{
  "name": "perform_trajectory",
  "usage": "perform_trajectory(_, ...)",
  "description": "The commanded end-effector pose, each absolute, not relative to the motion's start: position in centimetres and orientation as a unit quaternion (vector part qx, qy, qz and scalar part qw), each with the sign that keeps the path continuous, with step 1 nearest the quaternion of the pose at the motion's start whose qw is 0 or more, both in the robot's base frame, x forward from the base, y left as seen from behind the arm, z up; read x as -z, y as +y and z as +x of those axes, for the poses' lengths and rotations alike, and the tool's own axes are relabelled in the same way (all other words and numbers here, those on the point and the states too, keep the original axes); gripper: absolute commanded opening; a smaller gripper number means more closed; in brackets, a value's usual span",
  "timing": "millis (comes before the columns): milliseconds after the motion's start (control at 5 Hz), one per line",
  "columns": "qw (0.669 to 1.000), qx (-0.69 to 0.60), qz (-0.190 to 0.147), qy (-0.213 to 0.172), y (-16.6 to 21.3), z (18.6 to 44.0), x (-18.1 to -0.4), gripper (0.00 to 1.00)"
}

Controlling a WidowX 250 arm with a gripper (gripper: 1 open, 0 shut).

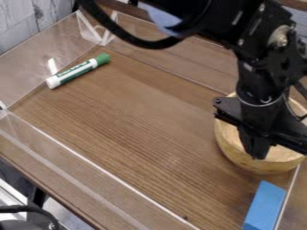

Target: Put the blue block in the brown bowl

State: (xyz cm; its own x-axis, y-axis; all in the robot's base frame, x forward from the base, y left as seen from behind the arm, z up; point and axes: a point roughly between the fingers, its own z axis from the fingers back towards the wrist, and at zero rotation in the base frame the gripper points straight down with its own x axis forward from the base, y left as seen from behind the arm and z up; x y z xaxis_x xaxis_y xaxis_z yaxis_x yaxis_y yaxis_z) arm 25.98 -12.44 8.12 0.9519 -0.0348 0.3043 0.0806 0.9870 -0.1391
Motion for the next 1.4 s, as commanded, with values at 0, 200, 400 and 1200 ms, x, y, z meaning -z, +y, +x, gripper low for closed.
perform_trajectory(0,0.981,0.027,-0.08,-0.173,-12.3,26.9,-8.8,0.0)
perform_trajectory(200,0.98,0.03,-0.079,-0.18,-12.2,27.4,-8.6,0.0)
perform_trajectory(400,0.98,0.028,-0.081,-0.179,-12.4,26.9,-8.5,0.0)
perform_trajectory(1200,0.981,0.021,-0.089,-0.172,-13.5,24.5,-7.8,0.0)
